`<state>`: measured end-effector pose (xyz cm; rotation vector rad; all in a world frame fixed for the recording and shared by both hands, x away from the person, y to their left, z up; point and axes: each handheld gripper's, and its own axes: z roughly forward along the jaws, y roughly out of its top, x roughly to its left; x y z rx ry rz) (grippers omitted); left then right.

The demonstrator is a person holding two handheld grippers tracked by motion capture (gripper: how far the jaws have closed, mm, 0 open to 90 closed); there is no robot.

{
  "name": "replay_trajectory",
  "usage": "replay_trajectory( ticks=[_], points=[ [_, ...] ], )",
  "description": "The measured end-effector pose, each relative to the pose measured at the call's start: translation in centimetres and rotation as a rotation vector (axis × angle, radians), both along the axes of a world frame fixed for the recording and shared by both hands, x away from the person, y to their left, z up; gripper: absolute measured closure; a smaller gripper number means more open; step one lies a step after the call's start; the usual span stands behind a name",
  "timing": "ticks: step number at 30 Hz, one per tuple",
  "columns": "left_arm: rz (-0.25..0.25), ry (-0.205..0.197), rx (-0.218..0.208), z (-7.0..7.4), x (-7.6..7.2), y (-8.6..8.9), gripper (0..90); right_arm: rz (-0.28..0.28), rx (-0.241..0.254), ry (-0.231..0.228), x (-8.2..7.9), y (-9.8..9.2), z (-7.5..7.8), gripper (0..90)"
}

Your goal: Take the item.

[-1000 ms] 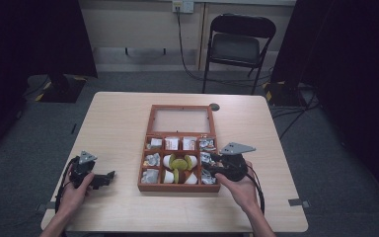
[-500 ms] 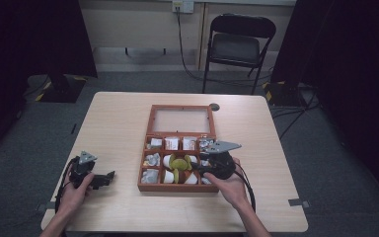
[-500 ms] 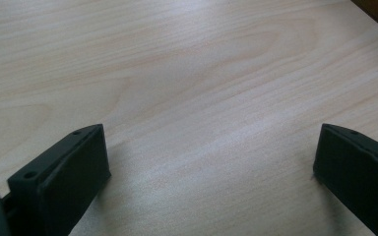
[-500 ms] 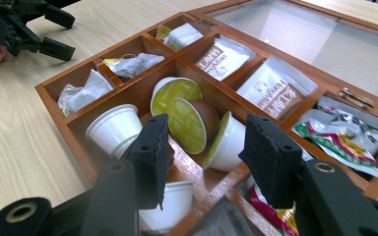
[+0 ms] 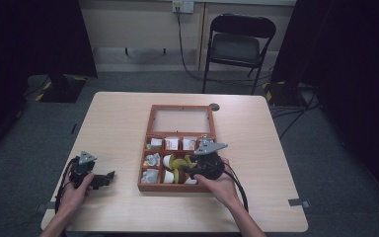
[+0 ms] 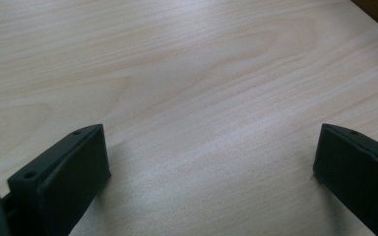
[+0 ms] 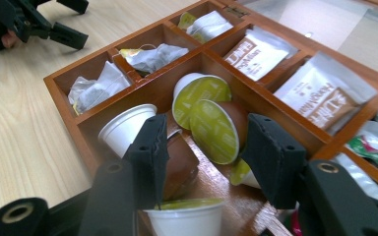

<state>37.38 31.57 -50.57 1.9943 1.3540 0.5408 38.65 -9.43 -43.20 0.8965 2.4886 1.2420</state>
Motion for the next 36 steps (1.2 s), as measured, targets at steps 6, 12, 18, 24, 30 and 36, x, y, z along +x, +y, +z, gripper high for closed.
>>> replay_trajectory(
  ticks=[6, 12, 18, 24, 30, 36],
  points=[
    [-0.003, 0.002, 0.003, 0.0, 0.0, 0.0, 0.0, 0.037, -0.022, 0.021, -0.1, 1.3, -1.0, 50.2],
    [-0.003, 0.002, 0.002, 0.0, 0.0, 0.0, 0.0, 0.056, -0.033, 0.032, -0.2, 1.9, -1.4, 50.3],
    [-0.006, 0.002, 0.007, 0.0, 0.0, 0.1, 0.0, 0.070, -0.049, 0.061, -0.1, 2.3, -2.0, 50.7],
    [-0.004, 0.001, 0.001, 0.0, -0.1, 0.0, 0.0, 0.081, -0.078, 0.084, -0.1, 2.7, -2.6, 50.9],
    [-0.003, 0.001, 0.001, 0.0, -0.1, 0.0, 0.0, 0.058, -0.098, 0.104, 0.2, 2.6, -2.7, 51.1],
    [-0.002, -0.001, 0.000, 0.0, -0.1, 0.0, 0.0, 0.070, -0.134, 0.124, 0.2, 2.9, -3.2, 50.1]
  ],
)
